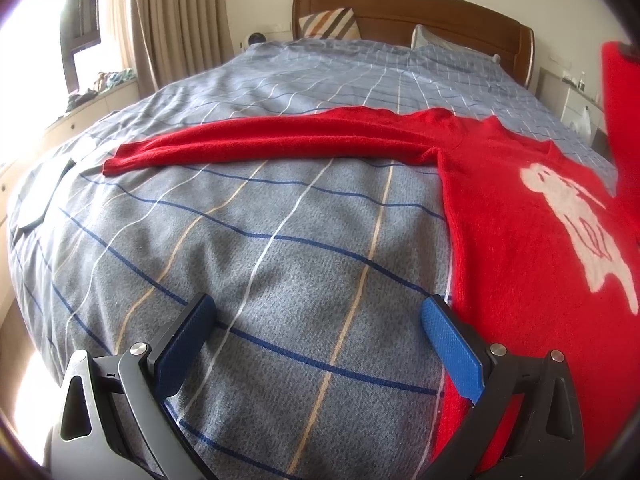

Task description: Fold small clothes

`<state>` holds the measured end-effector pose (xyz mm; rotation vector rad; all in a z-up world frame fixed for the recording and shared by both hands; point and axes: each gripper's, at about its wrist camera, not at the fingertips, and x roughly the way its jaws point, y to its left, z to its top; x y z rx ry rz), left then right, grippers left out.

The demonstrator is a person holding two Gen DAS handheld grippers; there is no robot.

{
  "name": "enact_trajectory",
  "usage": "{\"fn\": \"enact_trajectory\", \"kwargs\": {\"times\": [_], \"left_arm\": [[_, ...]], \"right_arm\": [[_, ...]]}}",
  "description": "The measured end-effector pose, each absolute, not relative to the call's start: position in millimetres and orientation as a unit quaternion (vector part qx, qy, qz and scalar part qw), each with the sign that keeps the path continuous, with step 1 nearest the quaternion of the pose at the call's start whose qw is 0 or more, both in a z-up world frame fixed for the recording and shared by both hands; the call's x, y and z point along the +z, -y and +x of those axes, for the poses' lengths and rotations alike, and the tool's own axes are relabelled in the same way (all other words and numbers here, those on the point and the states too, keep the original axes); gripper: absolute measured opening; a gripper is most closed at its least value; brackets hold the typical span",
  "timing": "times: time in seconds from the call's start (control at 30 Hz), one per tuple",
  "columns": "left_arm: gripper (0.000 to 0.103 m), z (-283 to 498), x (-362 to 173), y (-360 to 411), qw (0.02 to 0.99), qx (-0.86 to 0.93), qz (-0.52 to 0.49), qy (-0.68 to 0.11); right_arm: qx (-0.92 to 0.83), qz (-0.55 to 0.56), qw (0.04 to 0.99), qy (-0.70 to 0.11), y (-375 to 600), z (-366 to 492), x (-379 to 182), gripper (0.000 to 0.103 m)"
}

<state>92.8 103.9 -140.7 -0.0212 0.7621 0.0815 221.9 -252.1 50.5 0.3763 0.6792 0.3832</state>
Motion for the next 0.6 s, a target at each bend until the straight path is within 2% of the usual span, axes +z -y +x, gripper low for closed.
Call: {"fn": "enact_trajectory", "kwargs": {"times": [0.03, 0.07, 0.1, 0.27, 0.53, 0.6], "left_arm": [[0.103, 93, -141, -103, 0.927, 0.04, -0.008, -0.372], [0.103, 93, -141, -103, 0.927, 0.04, -0.007, -0.372], [0.103, 92, -141, -103, 0.927, 0.039, -0.007, -0.372], [0.103, 92, -141, -104, 0.926, 0.037, -0.013, -0.375], [0.103, 93, -142, -103, 0.926, 0.039, -0.01, -0.375], [0.103, 93, -142, -103, 0.926, 0.04, -0.01, -0.375]], "right_arm": [[0.212, 0.184, 0.894, -0.348, 230, 223, 33, 0.035], [0.231, 0.19, 0.88, -0.37, 214, 229, 17, 0.063], [0.238, 0.195, 0.871, -0.384, 202, 232, 5, 0.067], [0.235, 0.198, 0.857, -0.413, 206, 224, -35, 0.068], [0.11, 0.178, 0.827, -0.522, 313, 194, -127, 0.068], [0.081, 0.177, 0.833, -0.517, 340, 175, -136, 0.058]]}}
